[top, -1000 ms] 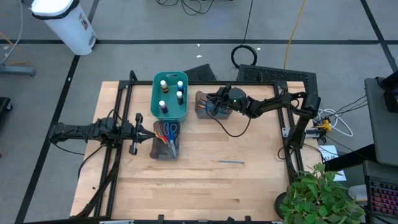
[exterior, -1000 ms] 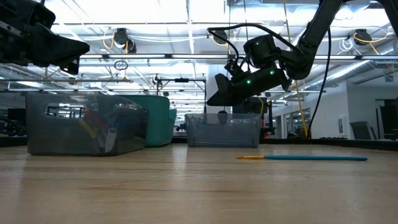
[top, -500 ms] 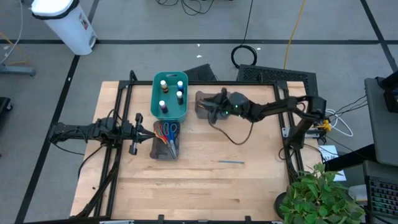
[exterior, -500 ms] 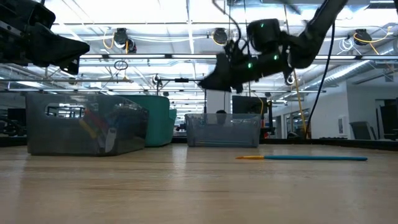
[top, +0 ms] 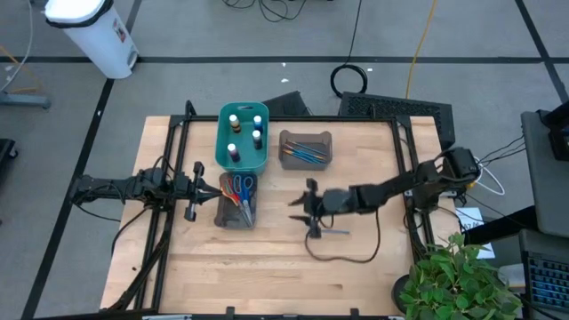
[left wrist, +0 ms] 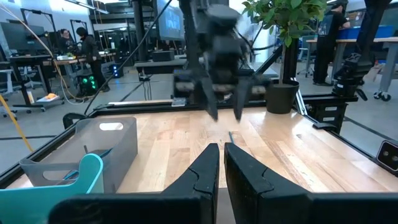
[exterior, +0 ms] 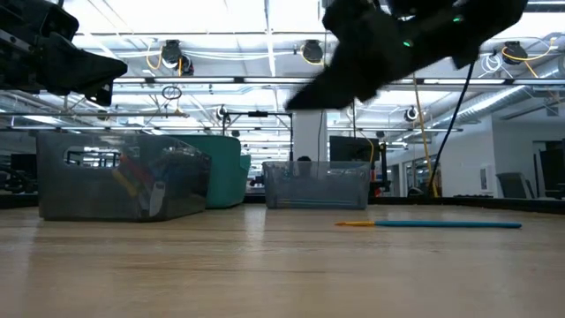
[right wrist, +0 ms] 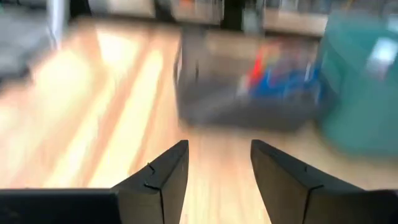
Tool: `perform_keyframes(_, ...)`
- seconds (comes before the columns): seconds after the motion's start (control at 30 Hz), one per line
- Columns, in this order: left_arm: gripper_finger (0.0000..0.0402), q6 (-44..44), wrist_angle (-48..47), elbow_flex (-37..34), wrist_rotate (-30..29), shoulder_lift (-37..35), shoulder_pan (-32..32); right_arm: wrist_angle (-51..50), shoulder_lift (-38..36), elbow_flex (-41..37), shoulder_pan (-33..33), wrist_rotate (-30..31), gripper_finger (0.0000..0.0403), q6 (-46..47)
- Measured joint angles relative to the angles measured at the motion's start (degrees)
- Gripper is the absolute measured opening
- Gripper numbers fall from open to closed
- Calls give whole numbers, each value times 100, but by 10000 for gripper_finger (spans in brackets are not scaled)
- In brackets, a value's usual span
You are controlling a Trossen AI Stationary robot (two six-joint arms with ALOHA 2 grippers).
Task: Pick & Place Paint Supplies
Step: Put the blue paintbrush into the top black bin
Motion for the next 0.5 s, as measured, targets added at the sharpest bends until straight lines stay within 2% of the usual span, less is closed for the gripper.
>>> perform_keyframes(0.07, 33, 2, 0, 0, 0, 0, 1, -779, 6, 101, 266, 345, 165, 222)
perform_keyframes(0.17, 33, 0, 0, 0, 2, 2, 0, -1343, 39, 165, 544, 450, 165, 726)
perform_keyframes(0.5, 33, 0, 0, 0, 2, 1, 1, -1648, 945, 160, 790, 182, 160, 1045)
